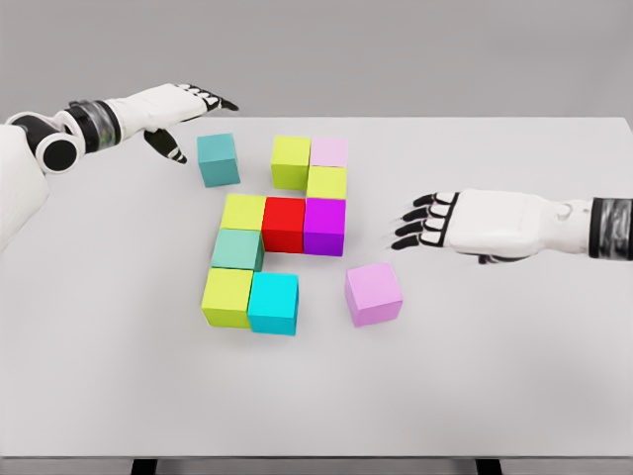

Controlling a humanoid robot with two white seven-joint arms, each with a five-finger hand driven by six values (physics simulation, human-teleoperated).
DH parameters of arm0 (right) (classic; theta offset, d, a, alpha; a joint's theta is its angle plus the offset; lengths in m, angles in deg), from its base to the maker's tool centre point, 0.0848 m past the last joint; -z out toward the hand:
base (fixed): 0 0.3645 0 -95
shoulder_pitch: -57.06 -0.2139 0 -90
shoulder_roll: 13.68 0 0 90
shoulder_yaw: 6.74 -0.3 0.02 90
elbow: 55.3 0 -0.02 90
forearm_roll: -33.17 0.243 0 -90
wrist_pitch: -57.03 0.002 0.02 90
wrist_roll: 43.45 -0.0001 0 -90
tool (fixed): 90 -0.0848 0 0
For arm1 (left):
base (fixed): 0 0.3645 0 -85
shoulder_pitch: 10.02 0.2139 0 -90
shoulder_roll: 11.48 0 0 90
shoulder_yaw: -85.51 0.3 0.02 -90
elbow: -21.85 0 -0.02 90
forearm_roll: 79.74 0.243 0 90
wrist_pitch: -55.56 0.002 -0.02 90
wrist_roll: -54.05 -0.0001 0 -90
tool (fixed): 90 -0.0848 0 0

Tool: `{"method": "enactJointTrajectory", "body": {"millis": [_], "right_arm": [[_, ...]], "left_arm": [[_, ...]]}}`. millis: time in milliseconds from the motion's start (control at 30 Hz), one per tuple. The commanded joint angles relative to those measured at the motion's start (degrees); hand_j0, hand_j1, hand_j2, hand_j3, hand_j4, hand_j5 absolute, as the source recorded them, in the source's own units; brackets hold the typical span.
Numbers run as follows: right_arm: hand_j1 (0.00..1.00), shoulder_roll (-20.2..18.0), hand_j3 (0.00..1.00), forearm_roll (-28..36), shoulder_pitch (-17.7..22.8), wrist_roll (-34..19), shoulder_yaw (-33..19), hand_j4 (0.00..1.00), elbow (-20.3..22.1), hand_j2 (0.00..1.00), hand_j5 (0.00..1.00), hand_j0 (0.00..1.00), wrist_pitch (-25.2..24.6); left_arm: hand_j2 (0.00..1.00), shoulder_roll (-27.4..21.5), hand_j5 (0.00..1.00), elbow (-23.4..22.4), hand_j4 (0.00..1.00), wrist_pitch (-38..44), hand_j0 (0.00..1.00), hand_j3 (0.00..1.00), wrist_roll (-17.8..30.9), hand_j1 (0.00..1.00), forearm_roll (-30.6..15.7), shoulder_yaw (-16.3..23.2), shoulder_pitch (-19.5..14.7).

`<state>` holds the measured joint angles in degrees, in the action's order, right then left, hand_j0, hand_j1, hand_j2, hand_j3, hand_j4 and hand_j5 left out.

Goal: Assemble the squares on the desktop into the number 2

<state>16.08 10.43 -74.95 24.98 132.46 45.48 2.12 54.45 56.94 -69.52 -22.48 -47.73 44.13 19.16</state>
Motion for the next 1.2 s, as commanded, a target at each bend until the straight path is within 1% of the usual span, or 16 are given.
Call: {"method": "enactJointTrajectory", "body": {"millis": [0,33,67,100,167,233,267,333,500,533,700,800,900,1000,1067,1167], "right_arm": [[1.00,-2.51,1.00,0.07,0.00,-0.14,0.01,1.00,-0.58,1.00,1.00,1.00,-0.09],[1.00,-3.57,1.00,0.16,-0.52,-0.14,1.93,1.00,-0.50,1.00,1.00,1.00,-0.09],[1.00,-4.71,1.00,0.25,-3.86,-0.05,5.71,1.00,-0.50,1.00,1.00,1.00,-0.09],[1.00,-5.77,1.00,0.86,-7.81,0.21,11.60,1.00,-0.50,1.00,1.00,1.00,-0.09],[1.00,-6.47,1.00,1.21,-11.69,0.39,17.23,1.00,-0.50,1.00,1.00,1.00,-0.09],[1.00,-6.65,1.00,1.48,-13.62,0.39,20.40,1.00,-0.41,1.00,1.00,1.00,-0.09],[1.00,-6.65,1.00,1.48,-14.06,0.39,21.37,1.00,-0.32,1.00,1.00,1.00,-0.09],[0.99,-6.30,0.99,1.39,-14.50,0.30,21.55,0.99,-0.14,0.99,0.99,0.99,-0.09],[1.00,-4.28,1.00,0.34,-14.68,-0.32,22.86,1.00,-0.14,1.00,1.00,1.00,-0.09],[0.99,-3.84,0.99,-0.37,-14.68,-0.32,22.95,0.99,-0.06,0.99,0.99,0.99,-0.09],[0.99,-3.57,0.99,-0.46,-14.68,-0.32,22.86,0.99,-0.06,0.99,0.99,0.99,-0.09],[0.99,-3.48,0.99,-0.90,-14.76,-0.32,22.86,0.99,-0.06,0.99,0.99,0.99,-0.09],[0.99,-3.13,0.99,-3.27,-14.68,-0.40,22.95,0.99,-0.58,0.99,0.99,0.99,-0.09],[0.99,-1.73,0.99,-4.06,-14.68,-2.60,22.95,0.99,-2.43,0.99,0.99,0.99,-0.09],[0.99,-0.94,0.99,-4.24,-14.68,-2.60,22.95,0.99,-2.69,0.99,0.99,0.99,-0.09],[0.99,-0.06,0.99,-4.15,-14.68,-4.45,22.86,0.99,-2.52,0.99,0.99,0.99,-0.09]], "left_arm": [[1.00,-0.54,1.00,0.15,1.00,0.08,1.00,1.00,-0.11,1.00,-0.81,-0.29,0.00],[1.00,-0.98,1.00,0.41,1.00,0.08,1.00,1.00,-0.11,1.00,-0.99,-0.20,-0.26],[1.00,-2.38,1.00,0.68,1.00,0.08,1.00,1.00,-0.29,1.00,-0.99,-0.03,-0.53],[1.00,-3.27,1.00,0.68,1.00,0.08,1.00,1.00,-0.29,1.00,-0.99,0.15,-0.53],[1.00,-5.11,1.00,1.03,1.00,0.08,1.00,1.00,-0.20,1.00,-0.55,0.41,-0.62],[1.00,-6.16,1.00,1.99,1.00,0.08,1.00,1.00,-0.03,1.00,-0.11,1.73,-0.53],[0.96,-6.78,0.96,2.17,0.96,0.08,0.96,0.96,0.06,0.96,0.50,2.08,-0.44],[0.91,-7.66,0.91,3.66,0.91,0.08,0.91,0.91,0.06,0.91,2.35,2.08,-0.18],[0.88,-7.84,0.88,3.93,0.88,0.08,0.88,0.88,0.06,0.88,2.70,4.11,0.18],[0.85,-7.92,0.85,3.84,0.85,0.08,0.85,0.85,0.06,0.85,3.75,4.11,0.09],[0.86,-8.01,0.86,3.14,0.86,0.08,0.86,0.86,0.06,0.86,4.02,6.21,0.00],[0.86,-8.10,0.86,2.88,0.86,0.08,0.86,0.86,0.06,0.86,4.20,6.57,0.00],[0.86,-8.01,0.86,2.00,0.86,0.08,0.86,0.86,0.15,0.86,4.20,6.74,-0.09],[0.86,-7.49,0.86,2.00,0.86,0.08,0.86,0.86,0.15,0.86,5.07,6.83,-0.09],[0.86,-7.40,0.86,2.00,0.86,0.08,0.86,0.86,0.15,0.86,5.07,6.92,-0.09],[0.86,-7.14,0.86,2.00,0.86,0.08,0.86,0.86,0.94,0.86,5.07,7.71,-0.35]]}}
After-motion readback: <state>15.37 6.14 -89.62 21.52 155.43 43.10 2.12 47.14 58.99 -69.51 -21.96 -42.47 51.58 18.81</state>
